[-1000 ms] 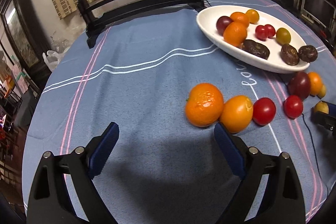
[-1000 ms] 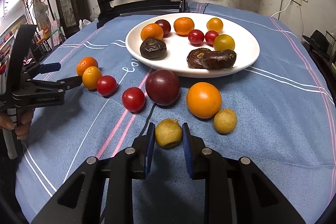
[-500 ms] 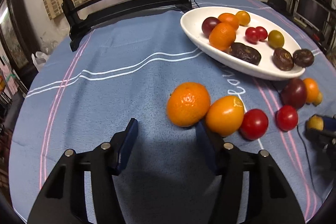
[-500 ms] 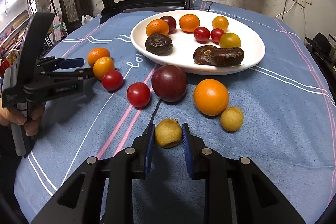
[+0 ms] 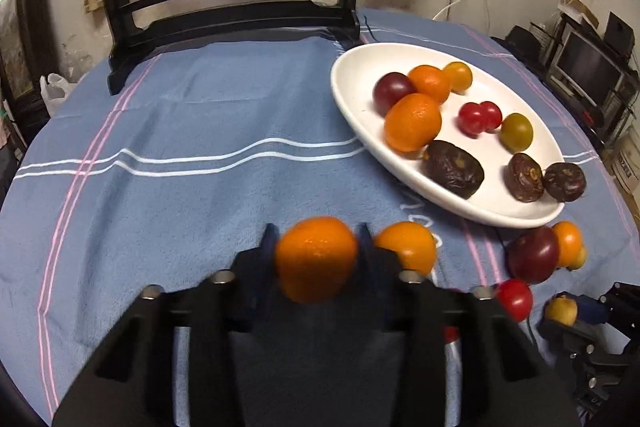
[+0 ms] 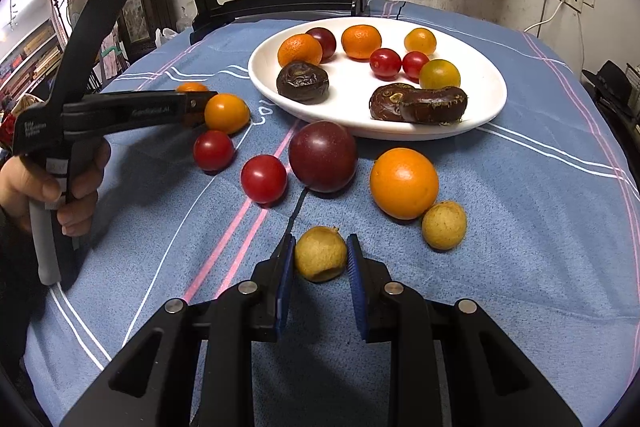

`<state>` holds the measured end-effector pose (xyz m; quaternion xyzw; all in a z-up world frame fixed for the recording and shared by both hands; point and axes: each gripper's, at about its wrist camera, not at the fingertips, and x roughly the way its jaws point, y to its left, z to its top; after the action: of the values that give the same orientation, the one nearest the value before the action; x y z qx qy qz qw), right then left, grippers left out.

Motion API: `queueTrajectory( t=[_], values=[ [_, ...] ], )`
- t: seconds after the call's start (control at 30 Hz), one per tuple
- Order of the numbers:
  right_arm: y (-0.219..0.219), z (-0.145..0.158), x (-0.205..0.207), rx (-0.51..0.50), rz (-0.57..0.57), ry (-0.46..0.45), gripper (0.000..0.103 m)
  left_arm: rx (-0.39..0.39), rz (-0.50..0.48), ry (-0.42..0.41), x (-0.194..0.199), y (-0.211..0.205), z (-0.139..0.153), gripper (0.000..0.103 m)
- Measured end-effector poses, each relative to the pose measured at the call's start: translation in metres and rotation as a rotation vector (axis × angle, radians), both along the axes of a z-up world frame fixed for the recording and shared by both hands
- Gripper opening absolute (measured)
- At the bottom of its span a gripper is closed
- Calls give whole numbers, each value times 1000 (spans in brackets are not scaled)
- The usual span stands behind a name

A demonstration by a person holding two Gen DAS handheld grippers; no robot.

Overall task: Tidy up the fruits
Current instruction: 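Place the yellow fruit on the plate with the right tool while the left places the orange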

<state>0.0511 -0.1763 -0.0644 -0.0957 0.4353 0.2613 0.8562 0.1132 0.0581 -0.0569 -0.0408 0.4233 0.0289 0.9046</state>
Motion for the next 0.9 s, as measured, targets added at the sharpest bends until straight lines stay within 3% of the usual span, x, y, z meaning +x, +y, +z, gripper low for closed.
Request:
queueTrajectory(
  t=[0.27,0.43,0.63,0.77,0.9],
  values=[
    [-5,6,-1,31,-16,-16,26,-22,19,23,-11,1,6,36],
    [-16,38,-1,121,-50,-77,26,-13,8,-56,-25,-8,42,36],
    [0,76,23,127,-18,-181,26,-50,-42,-116,-8,-35,82,36],
    [13,75,54,95,-40,-203,26,-26,-29,-90,19,-54,78,36],
    [14,64,76,110,-61,-179,26,-84,-22,-20,49,-63,60,37]
  ],
)
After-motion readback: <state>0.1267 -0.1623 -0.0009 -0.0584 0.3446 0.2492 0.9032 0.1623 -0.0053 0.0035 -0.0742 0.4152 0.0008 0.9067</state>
